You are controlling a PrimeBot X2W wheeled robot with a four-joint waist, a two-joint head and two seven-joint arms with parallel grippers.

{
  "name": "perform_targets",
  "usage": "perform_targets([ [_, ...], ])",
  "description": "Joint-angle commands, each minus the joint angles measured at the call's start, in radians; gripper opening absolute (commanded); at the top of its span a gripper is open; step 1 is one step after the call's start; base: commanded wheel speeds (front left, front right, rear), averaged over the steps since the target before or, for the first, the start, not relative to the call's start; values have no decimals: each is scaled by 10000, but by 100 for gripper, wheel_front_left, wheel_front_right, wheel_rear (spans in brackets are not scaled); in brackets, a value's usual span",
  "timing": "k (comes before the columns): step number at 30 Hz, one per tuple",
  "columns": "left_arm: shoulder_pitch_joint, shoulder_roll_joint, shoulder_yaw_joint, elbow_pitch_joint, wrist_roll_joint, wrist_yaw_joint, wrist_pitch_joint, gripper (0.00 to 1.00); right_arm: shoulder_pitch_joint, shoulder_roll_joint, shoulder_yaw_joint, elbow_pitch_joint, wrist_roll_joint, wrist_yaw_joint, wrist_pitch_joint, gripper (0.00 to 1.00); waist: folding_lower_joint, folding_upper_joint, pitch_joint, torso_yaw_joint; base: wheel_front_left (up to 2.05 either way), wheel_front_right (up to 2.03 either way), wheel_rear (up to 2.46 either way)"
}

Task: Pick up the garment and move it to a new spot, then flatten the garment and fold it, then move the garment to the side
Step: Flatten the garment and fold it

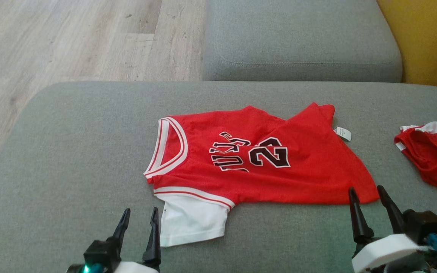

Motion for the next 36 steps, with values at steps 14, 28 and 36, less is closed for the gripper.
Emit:
perform_targets([
  [14, -802, -438, -227, 1674, -643, -168, 1649, 100, -536, -78, 248, -421, -178, 65, 192, 100, 0, -1, 674, -333, 0, 0, 0],
  [28, -1670, -1123, -182, 3257, -932, -556, 1576, 100, -863, -78, -226, -597, -498, 65, 291, 100, 0, -1, 1586, -654, 0, 0, 0],
  [36, -1880, -1379, -505, 3389, -825, -843, 1530, 0, -1658, -78, -1036, 90, -1058, 65, 714, 100, 0, -1, 1773, -404, 0, 0, 0],
])
